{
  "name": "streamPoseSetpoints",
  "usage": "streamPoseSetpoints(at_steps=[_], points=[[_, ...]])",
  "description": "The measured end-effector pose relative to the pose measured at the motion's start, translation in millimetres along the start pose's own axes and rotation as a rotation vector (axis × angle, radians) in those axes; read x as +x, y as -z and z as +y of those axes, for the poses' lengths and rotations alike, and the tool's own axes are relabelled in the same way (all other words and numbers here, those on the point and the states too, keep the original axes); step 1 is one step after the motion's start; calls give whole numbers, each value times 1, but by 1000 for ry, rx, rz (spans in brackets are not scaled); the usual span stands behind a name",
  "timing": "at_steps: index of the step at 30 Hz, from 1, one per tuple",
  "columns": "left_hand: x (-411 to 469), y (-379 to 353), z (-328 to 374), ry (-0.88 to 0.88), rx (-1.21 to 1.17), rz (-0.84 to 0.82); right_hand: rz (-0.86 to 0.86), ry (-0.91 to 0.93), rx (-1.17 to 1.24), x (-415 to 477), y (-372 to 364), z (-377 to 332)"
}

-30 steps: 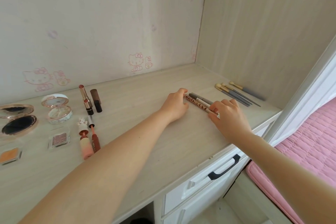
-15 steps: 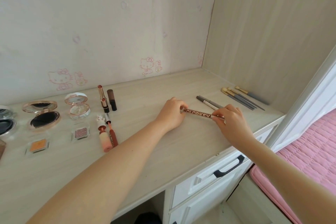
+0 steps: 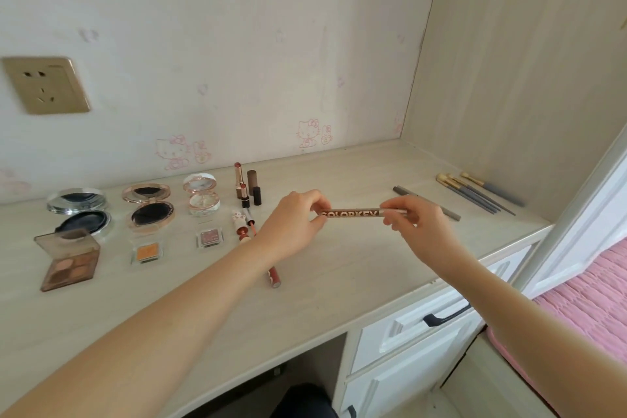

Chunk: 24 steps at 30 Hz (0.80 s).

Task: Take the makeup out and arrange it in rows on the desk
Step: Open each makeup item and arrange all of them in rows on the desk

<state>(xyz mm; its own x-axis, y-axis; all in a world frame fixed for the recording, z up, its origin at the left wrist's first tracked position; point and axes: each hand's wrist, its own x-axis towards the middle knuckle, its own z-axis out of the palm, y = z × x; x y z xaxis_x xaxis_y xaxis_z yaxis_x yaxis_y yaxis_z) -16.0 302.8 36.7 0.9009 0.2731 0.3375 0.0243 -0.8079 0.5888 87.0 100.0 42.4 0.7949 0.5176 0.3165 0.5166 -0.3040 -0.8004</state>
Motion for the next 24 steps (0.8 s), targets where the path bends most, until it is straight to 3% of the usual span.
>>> streamPoseSetpoints(at_steps=[9,17,24], points=[[-69,50,-8,-63,145,83,-199,26,81,-17,-50,-63],[-105,83,-20,-51,117,185,-323,-7,211,-30,-101,-106],[-142,106,-38,-52,237,261,-412,-96,315,-38,-131,-121]])
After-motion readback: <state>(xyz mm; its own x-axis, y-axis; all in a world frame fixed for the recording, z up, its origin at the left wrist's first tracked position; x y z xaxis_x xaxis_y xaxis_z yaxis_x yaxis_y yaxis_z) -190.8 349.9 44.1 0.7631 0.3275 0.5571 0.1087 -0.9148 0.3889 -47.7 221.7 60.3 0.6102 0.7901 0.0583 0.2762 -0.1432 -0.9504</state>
